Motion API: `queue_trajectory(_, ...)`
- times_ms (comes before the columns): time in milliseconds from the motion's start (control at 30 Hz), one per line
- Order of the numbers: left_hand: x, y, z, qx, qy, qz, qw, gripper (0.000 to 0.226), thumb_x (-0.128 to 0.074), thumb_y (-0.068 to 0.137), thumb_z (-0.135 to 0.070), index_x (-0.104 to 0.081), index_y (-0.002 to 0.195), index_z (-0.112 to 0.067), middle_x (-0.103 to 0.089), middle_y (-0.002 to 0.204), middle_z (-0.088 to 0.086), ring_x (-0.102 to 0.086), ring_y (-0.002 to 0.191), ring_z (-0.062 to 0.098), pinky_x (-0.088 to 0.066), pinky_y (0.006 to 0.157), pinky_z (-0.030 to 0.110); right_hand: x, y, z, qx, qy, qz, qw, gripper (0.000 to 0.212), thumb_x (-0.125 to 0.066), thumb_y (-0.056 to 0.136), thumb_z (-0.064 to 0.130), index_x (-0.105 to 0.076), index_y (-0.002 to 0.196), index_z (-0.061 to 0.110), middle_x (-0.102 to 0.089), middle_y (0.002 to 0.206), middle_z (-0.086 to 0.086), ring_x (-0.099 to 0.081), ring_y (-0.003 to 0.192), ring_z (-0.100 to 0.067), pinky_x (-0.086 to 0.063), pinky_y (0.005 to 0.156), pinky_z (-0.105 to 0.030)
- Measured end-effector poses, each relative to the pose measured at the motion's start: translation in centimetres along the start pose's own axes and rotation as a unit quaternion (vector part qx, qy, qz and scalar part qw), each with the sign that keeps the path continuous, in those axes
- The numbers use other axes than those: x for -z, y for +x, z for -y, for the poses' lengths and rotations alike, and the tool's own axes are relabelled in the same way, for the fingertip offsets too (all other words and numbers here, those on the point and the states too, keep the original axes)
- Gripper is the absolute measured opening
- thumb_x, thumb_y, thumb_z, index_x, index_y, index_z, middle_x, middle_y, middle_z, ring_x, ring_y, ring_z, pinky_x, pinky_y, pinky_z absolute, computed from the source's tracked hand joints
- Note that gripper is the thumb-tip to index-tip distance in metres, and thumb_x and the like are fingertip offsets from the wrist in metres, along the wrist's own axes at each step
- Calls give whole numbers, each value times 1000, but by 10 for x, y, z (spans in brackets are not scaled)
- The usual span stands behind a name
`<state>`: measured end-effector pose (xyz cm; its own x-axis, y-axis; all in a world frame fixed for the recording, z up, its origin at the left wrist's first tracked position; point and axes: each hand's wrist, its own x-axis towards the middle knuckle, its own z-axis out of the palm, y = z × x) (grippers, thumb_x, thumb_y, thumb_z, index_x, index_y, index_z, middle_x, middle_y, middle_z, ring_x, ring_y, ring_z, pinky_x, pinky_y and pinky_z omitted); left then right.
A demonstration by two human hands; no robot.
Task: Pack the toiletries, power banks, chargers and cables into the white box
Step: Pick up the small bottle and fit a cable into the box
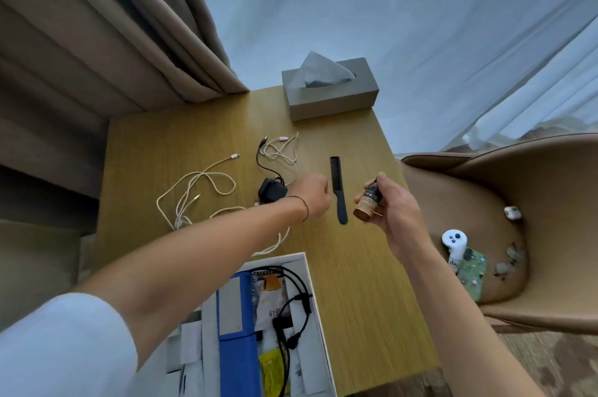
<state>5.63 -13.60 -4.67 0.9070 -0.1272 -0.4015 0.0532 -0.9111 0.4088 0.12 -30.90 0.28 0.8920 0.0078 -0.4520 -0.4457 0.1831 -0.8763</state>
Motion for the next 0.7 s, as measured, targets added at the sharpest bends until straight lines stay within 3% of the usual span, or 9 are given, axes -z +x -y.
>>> queue_trajectory(100, -18, 25, -16, 32, 24, 32, 999, 20, -61, 95, -31, -66, 102, -13, -68, 97, 6, -64, 85, 24, -55, 70, 34, 15, 0, -5, 4, -27, -8, 1000, 38, -56, 95, 50, -67, 96, 13, -73, 82, -11, -68, 72, -19, -53, 62, -37)
queue_trajectory(200, -26, 37, -18, 64, 69, 31, 995, 36, -66, 88, -52, -59, 84, -16, -62, 80, 2, -60, 73, 20, -48, 56, 31, 19, -3, -11, 5, -39, -6, 999, 32, -54, 100, 43, -67, 96, 13, -74, 83, -10, -70, 73, -17, -56, 58, -32)
queue_trajectory(267, -44, 46, -40, 92, 96, 21, 991, 39, -69, 83, -56, -57, 81, -18, -58, 74, 1, -59, 72, 20, -48, 58, 31, 46, -2, -15, -2, -40, -12, 999, 30, -54, 101, 39, -67, 95, 13, -73, 84, -10, -70, 72, -15, -54, 53, -27)
queue_trajectory(400, -46, 45, -45, 143, 113, -4, 983, 33, -75, 81, -48, -58, 87, -21, -52, 71, -2, -57, 77, 21, -43, 64, 33, 52, -7, -20, -12, -52, -5, 999, 29, -54, 102, 37, -67, 93, 13, -73, 80, -8, -71, 70, -13, -52, 50, -25)
queue_trajectory(533, -49, 46, -52, 203, 75, 19, 976, 28, -80, 80, -37, -60, 90, -20, -64, 88, 2, -60, 85, 23, -49, 78, 35, 62, -12, -23, -25, -61, 5, 998, 29, -54, 102, 36, -67, 93, 12, -73, 75, -4, -69, 67, -13, -52, 50, -24)
queue_trajectory(700, -49, 38, -53, 172, 48, 43, 983, 18, -72, 87, -30, -64, 95, -16, -66, 91, 3, -63, 87, 22, -54, 87, 38, 59, -20, -25, -31, -69, 17, 997, 30, -55, 102, 38, -67, 93, 12, -73, 77, -6, -68, 68, -13, -51, 51, -24)
